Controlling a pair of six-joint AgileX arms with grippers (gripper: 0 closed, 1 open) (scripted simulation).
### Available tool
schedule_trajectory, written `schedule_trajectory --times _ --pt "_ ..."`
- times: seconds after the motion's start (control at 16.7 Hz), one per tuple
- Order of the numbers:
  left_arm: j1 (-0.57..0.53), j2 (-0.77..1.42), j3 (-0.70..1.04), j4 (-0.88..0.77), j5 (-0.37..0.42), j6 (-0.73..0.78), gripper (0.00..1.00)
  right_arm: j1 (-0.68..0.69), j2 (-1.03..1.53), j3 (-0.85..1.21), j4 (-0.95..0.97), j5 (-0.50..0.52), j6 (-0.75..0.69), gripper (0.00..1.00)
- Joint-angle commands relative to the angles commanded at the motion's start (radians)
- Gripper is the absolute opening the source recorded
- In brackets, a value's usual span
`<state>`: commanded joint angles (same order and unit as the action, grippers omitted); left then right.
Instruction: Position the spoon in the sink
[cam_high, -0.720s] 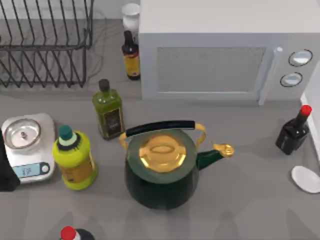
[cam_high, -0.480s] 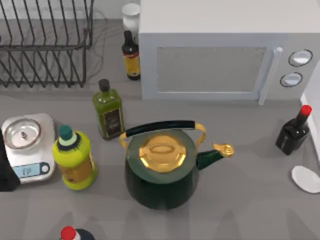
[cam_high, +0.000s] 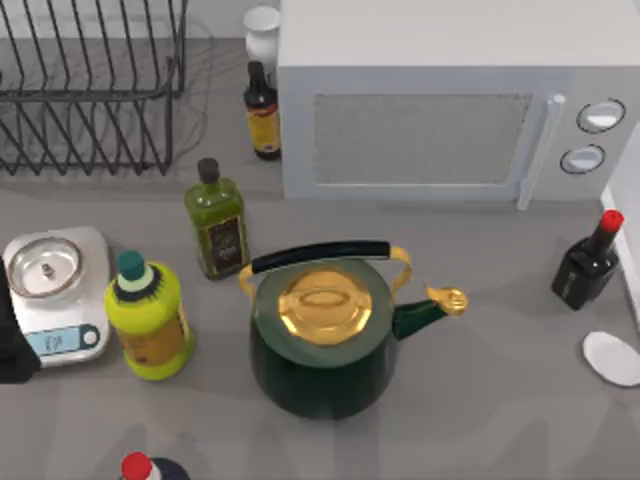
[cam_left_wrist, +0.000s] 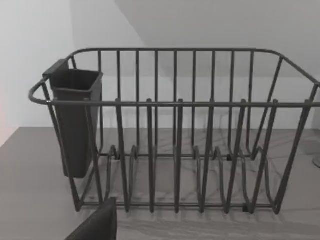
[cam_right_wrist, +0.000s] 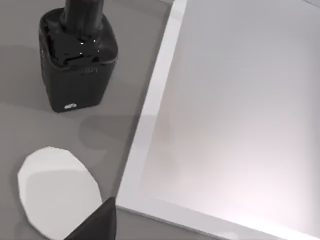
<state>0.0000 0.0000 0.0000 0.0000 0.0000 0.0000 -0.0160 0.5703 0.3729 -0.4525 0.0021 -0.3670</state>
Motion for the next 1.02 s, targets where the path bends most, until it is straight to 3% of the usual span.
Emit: schedule_trajectory --times 0.54,1.02 --pt "0.0 0.0 0.0 0.0 0.0 0.0 1.0 -0.019 0.691 0.415 -0.516 0.002 -0.411 1.0" --pt "0.0 0.0 0.0 0.0 0.0 0.0 1.0 -0.023 0.815 0.503 -0.61 0.003 -0.492 1.0"
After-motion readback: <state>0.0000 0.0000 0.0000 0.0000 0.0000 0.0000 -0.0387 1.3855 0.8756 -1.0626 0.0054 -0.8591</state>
